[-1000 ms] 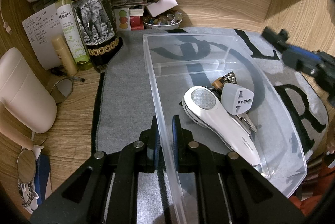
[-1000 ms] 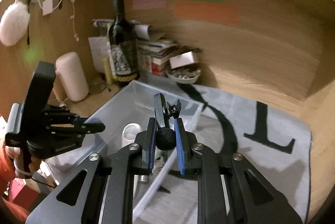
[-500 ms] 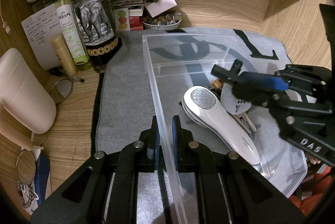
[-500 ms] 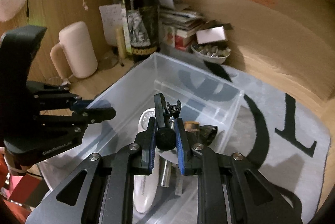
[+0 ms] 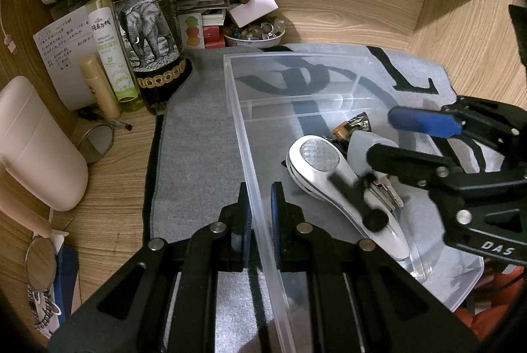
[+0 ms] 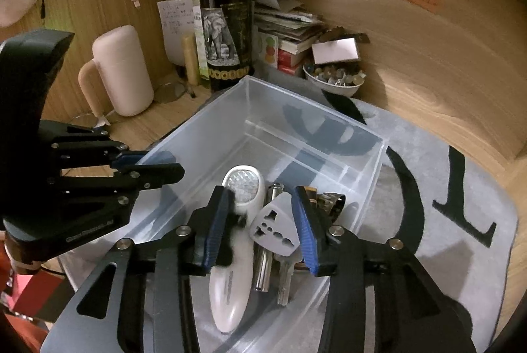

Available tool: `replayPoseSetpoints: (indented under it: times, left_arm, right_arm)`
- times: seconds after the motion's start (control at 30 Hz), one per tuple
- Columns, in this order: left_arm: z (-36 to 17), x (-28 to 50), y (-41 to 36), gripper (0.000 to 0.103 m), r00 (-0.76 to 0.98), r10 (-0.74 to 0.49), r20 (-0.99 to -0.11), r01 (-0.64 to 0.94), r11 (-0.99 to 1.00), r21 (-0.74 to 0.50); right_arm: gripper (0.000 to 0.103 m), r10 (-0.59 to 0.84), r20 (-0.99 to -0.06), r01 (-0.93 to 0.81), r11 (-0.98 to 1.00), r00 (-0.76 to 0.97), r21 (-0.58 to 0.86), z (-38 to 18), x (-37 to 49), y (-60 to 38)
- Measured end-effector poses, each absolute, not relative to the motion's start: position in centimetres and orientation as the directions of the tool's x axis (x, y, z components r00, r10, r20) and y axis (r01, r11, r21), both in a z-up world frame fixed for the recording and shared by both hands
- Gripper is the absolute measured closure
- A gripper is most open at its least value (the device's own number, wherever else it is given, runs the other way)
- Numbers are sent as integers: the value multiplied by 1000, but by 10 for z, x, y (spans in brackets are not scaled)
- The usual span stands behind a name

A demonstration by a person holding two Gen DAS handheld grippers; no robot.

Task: Organize rigid objects
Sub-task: 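Carry the black plug piece into the clear box and release it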

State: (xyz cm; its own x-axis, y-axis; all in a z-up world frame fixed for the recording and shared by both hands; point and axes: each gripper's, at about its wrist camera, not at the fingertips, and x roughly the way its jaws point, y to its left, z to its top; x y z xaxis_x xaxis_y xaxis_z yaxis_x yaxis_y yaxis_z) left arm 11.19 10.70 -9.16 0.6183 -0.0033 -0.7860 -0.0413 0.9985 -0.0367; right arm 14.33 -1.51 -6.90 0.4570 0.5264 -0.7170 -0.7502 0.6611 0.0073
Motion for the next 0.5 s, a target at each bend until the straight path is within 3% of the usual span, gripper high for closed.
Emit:
replayPoseSetpoints:
  times: [0.1, 0.33, 0.43, 0.5]
  left_arm:
    - [-92, 112, 107, 94, 618, -4, -786, -42, 998, -38]
    - [-92, 112, 108, 94, 619, -3, -786, -40, 999, -35]
    - [-92, 112, 108, 94, 619, -3, -785, -39, 999, -34]
    - [-92, 112, 108, 94, 620, -3, -785, -39, 999, -35]
  right_arm:
    - [59, 530, -699, -741, 672, 480, 0, -63, 141, -21]
    - [57, 517, -665, -706, 708, 538, -21, -43, 137, -45]
    - [48, 501, -648, -680, 733, 574, -35, -36, 134, -61]
    - [47, 480, -631, -647, 761, 610, -46, -32, 133, -74]
